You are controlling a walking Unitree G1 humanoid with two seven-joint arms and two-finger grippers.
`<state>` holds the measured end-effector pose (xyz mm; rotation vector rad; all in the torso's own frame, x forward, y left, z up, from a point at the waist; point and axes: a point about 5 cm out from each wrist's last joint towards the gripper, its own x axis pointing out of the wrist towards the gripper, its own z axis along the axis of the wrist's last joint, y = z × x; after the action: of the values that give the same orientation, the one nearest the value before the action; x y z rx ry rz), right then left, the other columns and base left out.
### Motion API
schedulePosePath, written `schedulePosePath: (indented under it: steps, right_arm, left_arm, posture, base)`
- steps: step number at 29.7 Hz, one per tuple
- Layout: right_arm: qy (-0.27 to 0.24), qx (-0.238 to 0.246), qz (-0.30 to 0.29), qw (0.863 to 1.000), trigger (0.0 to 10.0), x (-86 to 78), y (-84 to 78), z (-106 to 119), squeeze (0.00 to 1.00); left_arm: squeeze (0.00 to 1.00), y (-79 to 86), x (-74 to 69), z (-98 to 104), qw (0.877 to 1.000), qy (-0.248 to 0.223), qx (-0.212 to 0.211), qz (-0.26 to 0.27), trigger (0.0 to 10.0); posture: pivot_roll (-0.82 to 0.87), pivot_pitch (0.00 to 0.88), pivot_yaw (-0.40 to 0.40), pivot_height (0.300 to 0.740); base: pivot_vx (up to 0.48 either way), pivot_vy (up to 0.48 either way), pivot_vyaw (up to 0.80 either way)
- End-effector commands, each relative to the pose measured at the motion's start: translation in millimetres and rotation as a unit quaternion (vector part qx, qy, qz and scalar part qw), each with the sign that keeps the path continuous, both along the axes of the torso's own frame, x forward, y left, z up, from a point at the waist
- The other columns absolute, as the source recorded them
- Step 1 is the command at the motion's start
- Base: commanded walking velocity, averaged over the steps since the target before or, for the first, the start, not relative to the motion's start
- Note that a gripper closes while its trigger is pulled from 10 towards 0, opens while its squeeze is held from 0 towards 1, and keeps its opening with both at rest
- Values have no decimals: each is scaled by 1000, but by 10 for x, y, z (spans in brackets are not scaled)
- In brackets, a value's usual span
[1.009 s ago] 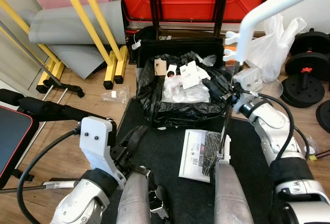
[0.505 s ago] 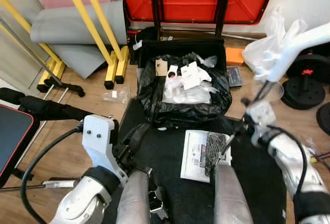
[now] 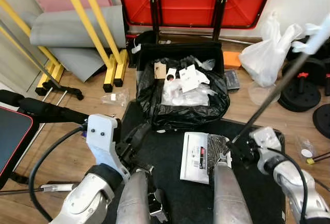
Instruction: Sweep floor
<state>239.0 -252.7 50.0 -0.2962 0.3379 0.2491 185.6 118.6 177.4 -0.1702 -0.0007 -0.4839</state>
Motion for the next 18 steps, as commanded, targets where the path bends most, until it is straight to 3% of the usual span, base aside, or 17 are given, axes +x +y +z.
schedulePosePath:
  steps: [1,6,16,18]
  right_arm:
    - [13,10,8,1000,10000,-43,74,-44,0]
    - [17,37,35,999,10000,-110,298,98,0]
    - [-5,20,33,999,10000,-34,335,337,0]
    - [-22,46,37,998,10000,11,418,469,0]
  left_arm:
    - [0,5,-6,-43,1000,3,9,-16,10000]
    - [0,91,65,-90,1000,16,-2,16,10000]
    - [0,159,122,-160,998,30,5,49,10000]
    - [0,198,126,-215,997,42,8,59,10000]
  posture:
    - [-96,184,72,637]
    - [-122,164,64,637]
    - [-142,140,52,637]
    - [-151,131,49,637]
  base:
    - [0,0,0]
    - [0,0,0]
    - [0,0,0]
    - [0,0,0]
